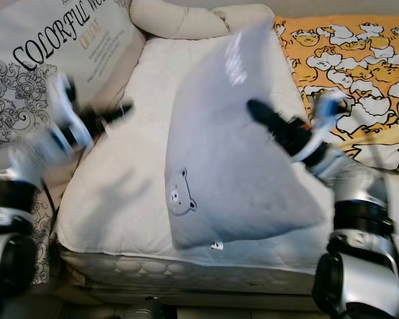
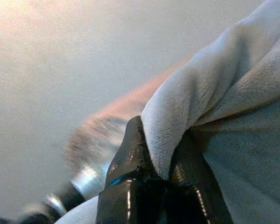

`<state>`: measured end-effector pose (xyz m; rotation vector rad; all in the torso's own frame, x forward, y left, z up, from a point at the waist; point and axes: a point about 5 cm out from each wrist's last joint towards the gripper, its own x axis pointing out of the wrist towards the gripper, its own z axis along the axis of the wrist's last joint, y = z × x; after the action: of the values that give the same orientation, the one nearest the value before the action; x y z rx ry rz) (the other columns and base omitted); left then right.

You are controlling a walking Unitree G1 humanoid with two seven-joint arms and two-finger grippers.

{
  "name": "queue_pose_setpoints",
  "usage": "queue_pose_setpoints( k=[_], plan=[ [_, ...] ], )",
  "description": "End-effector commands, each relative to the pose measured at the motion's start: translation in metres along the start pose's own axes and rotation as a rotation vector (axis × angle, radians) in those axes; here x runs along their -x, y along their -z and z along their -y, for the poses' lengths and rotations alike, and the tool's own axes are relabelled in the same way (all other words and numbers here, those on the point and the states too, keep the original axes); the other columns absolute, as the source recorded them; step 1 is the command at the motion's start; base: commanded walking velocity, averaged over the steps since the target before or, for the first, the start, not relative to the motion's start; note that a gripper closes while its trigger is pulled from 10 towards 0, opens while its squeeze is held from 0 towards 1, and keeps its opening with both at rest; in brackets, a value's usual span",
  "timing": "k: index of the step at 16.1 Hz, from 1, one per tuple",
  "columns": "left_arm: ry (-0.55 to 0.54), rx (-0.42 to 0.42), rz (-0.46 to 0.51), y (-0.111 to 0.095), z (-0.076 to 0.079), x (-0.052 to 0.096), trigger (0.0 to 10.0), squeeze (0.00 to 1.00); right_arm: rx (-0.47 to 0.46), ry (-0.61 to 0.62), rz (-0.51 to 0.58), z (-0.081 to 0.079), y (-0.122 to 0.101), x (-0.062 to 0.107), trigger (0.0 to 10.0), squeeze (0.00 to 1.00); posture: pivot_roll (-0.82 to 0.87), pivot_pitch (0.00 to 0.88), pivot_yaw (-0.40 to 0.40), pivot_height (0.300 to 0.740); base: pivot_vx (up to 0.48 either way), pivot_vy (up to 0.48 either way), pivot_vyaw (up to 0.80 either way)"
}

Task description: Clean up the room

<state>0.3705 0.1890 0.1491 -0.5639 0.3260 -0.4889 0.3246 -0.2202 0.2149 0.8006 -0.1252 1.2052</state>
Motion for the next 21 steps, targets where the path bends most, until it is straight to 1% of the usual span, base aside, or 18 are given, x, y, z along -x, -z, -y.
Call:
queue_pose_setpoints(
  k=[1,2,3,4,5,6,7,8,9,10,12,13,15,16,17,19,20,21],
  plan=[
    [0.002,0.130,-0.021,0.022,-0.008,0.002,10.0,0.49,0.054,-0.121,0.051,-0.019,-0.019,-0.011,0.0,0.00,-0.01,0.000,0.129,0.740,0.000,0.000,0.00],
    [0.029,0.260,-0.017,0.039,-0.008,0.000,10.0,0.48,0.059,-0.143,0.059,-0.024,-0.022,-0.013,0.0,0.00,-0.02,0.000,0.128,0.740,0.000,0.000,0.00],
    [0.116,0.407,0.010,0.051,0.001,-0.004,10.0,0.47,0.057,-0.154,0.053,-0.028,-0.023,-0.013,0.0,0.00,-0.03,0.000,0.126,0.740,0.000,0.000,0.00],
    [0.145,0.446,0.022,0.053,0.005,-0.005,10.0,0.47,0.056,-0.156,0.050,-0.029,-0.023,-0.012,0.0,0.00,-0.03,0.000,0.124,0.740,0.000,0.000,0.00],
    [0.240,0.582,0.074,0.055,0.015,-0.010,10.0,0.48,0.046,-0.158,0.037,-0.032,-0.022,-0.012,0.0,0.00,-0.03,0.000,0.121,0.740,0.000,0.000,0.00],
    [0.332,0.663,0.119,0.054,0.024,-0.014,10.0,0.18,0.032,-0.145,0.025,-0.034,-0.019,-0.011,0.0,0.00,-0.04,0.000,0.116,0.740,0.000,0.000,0.00],
    [0.371,0.684,0.138,0.053,0.027,-0.015,10.0,0.18,0.026,-0.136,0.022,-0.035,-0.017,-0.011,0.0,0.00,-0.04,0.000,0.115,0.740,0.000,0.000,0.00],
    [0.422,0.733,0.180,0.048,0.030,-0.014,10.0,0.04,0.022,-0.127,0.021,-0.035,-0.016,-0.009,0.0,0.00,-0.04,0.000,0.112,0.740,0.000,0.000,0.00],
    [0.509,0.821,0.255,0.039,0.032,-0.009,10.0,0.00,0.012,-0.114,0.031,-0.036,-0.016,-0.007,0.0,0.00,-0.04,0.000,0.109,0.740,0.000,0.000,0.00],
    [0.542,0.854,0.273,0.037,0.032,-0.006,10.0,0.00,0.011,-0.108,0.033,-0.036,-0.015,-0.006,0.0,0.00,-0.04,0.000,0.108,0.740,0.000,0.000,0.00],
    [0.602,0.869,0.241,0.039,0.037,-0.001,10.0,0.00,0.005,-0.098,0.036,-0.035,-0.015,-0.005,0.0,0.00,-0.03,0.000,0.104,0.740,0.000,0.000,0.00],
    [0.669,0.793,0.111,0.051,0.052,0.000,10.0,0.00,-0.004,-0.090,0.041,-0.035,-0.013,-0.005,0.0,0.00,-0.03,0.000,0.102,0.740,0.000,0.000,0.00],
    [0.679,0.730,0.005,0.064,0.063,0.000,10.0,0.00,-0.011,-0.085,0.047,-0.034,-0.011,-0.005,0.0,0.00,-0.02,0.000,0.102,0.740,0.000,0.000,0.00],
    [0.634,0.702,-0.036,0.072,0.063,-0.003,10.0,0.00,-0.014,-0.088,0.055,-0.034,-0.011,-0.006,0.0,0.00,-0.02,0.000,0.103,0.740,0.000,0.000,0.00],
    [0.537,0.667,-0.068,0.082,0.059,-0.008,10.0,0.00,-0.016,-0.093,0.062,-0.035,-0.011,-0.007,0.0,0.00,-0.02,0.000,0.101,0.740,0.000,0.000,0.00],
    [0.443,0.624,-0.072,0.088,0.051,-0.010,10.0,0.00,-0.016,-0.098,0.064,-0.035,-0.012,-0.008,0.0,0.00,-0.02,0.000,0.101,0.740,0.000,0.000,0.00],
    [0.407,0.626,-0.054,0.088,0.046,-0.010,10.0,0.00,-0.016,-0.101,0.066,-0.036,-0.013,-0.009,0.0,0.00,-0.02,0.000,0.099,0.740,0.000,0.000,0.00],
    [0.399,0.674,-0.008,0.083,0.040,-0.007,10.0,0.00,-0.017,-0.107,0.072,-0.037,-0.014,-0.010,0.0,0.00,-0.02,0.000,0.097,0.740,0.000,0.000,0.00]
  ],
)
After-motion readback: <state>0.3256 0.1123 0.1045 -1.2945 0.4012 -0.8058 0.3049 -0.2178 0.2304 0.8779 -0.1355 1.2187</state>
